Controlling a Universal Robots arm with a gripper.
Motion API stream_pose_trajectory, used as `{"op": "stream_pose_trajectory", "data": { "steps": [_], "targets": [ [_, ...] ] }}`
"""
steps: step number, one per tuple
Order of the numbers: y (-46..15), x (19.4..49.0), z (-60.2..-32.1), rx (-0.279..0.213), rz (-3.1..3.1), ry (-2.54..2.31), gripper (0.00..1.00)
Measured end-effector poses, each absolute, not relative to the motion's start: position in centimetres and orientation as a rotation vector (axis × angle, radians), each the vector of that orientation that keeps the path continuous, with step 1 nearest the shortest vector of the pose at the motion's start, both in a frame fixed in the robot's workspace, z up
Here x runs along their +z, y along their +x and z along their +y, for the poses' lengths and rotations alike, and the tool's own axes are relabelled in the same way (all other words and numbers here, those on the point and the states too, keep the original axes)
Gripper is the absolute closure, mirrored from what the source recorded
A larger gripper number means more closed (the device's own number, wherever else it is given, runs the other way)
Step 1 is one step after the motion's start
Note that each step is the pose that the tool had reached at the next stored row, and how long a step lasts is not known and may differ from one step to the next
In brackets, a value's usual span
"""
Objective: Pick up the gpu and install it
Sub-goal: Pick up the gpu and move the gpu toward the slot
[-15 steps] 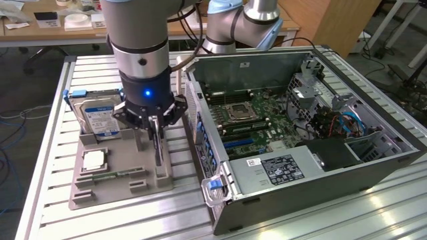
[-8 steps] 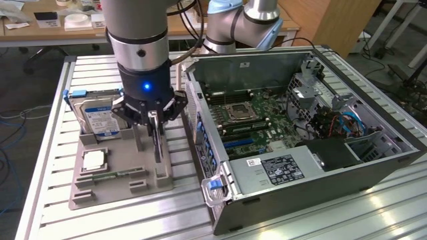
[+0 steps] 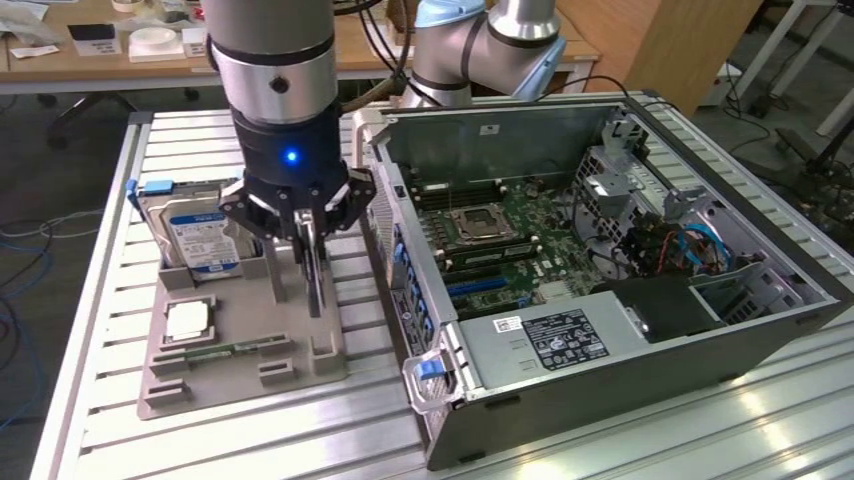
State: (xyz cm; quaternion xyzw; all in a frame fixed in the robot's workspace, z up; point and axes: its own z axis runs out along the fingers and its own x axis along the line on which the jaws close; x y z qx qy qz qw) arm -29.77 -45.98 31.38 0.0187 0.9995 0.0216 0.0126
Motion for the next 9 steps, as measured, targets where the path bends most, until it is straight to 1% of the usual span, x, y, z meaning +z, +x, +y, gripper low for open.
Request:
{"op": "stream_pose_trajectory", "data": {
  "steps": [9],
  "targets": [
    [-29.8,32.9,-46.0,0.067,3.115,0.058,0.73]
  ]
}}
